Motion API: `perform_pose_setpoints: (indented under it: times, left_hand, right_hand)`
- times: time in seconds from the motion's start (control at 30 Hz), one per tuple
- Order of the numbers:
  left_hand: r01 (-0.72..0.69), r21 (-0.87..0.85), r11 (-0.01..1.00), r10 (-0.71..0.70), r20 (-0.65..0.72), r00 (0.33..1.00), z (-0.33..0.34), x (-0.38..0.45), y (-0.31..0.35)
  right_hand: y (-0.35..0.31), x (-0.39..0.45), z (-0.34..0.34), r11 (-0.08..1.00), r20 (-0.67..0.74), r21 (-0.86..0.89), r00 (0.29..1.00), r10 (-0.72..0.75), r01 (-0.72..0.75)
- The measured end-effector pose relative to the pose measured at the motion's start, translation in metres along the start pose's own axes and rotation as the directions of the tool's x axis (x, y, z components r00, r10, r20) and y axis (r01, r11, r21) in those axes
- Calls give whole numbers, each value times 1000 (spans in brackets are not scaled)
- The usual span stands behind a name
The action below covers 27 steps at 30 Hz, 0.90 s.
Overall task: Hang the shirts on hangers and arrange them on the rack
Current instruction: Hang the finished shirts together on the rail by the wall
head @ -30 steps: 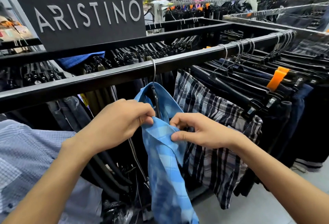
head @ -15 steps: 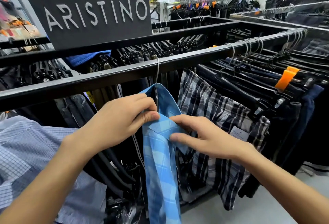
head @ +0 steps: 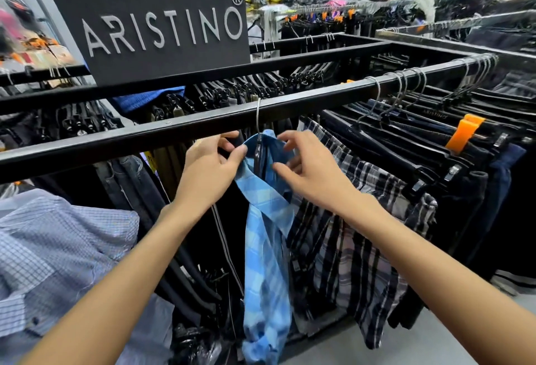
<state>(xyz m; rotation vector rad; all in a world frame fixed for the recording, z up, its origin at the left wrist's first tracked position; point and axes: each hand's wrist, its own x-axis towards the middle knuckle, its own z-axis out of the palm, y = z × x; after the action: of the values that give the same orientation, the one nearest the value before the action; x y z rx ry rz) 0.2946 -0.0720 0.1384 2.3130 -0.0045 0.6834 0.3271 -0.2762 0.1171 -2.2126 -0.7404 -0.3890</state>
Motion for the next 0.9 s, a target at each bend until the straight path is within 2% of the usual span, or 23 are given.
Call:
perform_pose_setpoints:
  times: [0.07,0.1,0.2,0.3,0.37,0.53,0.67,0.73,0.8,0.83,0.9]
  left_hand:
    - [-39,60,997,37,25,999,2,8,3]
    - [-15,78,997,11,48,999,2,11,5]
    - [153,87,984,-163,126,979,3,24,5]
    - [381,-172,909,-361,136,923,9,35,-3]
    - [428,-318,846,-398,157,904,13,38,-9]
    - [444,-473,761,-316,328,890,7,34,-7]
    - [522,-580,626,-312,428,848,3,34,-11]
    - [584,-616,528,-275,526,805,2,34,-15]
    - [649,-642,408,-269,595,757,-1,37,-16]
    - [669,-650,361,-263,617,742,-3,39,-15]
    - [688,-644,336,-225,654,722,-8,43,-13]
  right_hand:
    - [3,14,5,999,-14,-41,1000,19,-20]
    - [4,21,7,997,-25,-76,999,25,-27]
    - [6,39,10,981,-93,-185,995,39,-56]
    - [6,51,7,989,-62,-141,998,24,-32]
    - [7,55,6,998,-46,-63,999,12,-15]
    - [10,59,5,999,-6,28,999,37,-37]
    - [14,64,9,975,127,164,983,132,-152]
    - [16,67,9,911,212,333,961,180,-244]
    - [16,72,6,773,325,522,922,211,-361]
    - [17,75,4,728,374,559,905,205,-396]
    - [19,81,1,732,417,534,885,207,-423]
